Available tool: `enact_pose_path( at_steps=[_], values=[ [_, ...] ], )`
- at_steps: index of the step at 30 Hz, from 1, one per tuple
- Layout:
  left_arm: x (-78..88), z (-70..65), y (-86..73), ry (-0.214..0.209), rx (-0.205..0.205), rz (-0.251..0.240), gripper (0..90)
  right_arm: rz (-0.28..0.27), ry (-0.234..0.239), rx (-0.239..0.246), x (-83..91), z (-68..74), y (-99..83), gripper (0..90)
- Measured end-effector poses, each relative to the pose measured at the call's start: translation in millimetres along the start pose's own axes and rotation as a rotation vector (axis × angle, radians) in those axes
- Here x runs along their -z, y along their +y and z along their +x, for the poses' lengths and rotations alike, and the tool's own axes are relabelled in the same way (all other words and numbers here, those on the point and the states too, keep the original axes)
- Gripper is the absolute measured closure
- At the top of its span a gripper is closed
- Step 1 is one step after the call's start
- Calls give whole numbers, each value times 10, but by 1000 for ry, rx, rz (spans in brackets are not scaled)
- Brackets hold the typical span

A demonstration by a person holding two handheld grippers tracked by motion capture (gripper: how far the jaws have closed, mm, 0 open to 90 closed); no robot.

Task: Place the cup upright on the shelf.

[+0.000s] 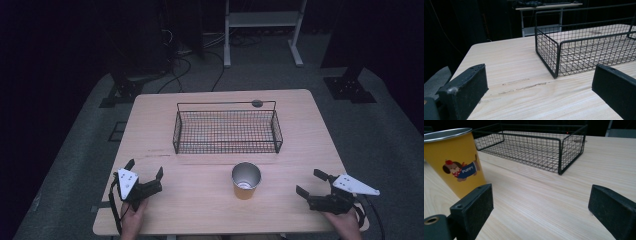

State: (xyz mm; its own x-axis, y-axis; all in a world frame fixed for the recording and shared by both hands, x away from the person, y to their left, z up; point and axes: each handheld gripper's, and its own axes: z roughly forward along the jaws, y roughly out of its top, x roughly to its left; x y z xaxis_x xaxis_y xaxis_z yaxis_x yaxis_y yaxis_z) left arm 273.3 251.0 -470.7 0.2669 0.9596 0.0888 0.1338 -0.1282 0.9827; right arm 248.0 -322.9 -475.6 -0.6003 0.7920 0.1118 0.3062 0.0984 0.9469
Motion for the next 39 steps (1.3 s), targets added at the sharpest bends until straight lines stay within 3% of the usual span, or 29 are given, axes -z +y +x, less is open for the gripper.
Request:
enact_pose_path(
  at_steps=[20, 29, 39],
  values=[
    [5, -2, -1, 2, 0, -1, 0, 45, 95, 91, -178, 342, 114, 19],
    [4, -1, -1, 1, 1, -1, 0, 56, 113, 105, -256, 434, 130, 0],
    [6, -2, -1, 2, 0, -2, 0, 81, 163, 127, -361, 573, 151, 0]
  ],
)
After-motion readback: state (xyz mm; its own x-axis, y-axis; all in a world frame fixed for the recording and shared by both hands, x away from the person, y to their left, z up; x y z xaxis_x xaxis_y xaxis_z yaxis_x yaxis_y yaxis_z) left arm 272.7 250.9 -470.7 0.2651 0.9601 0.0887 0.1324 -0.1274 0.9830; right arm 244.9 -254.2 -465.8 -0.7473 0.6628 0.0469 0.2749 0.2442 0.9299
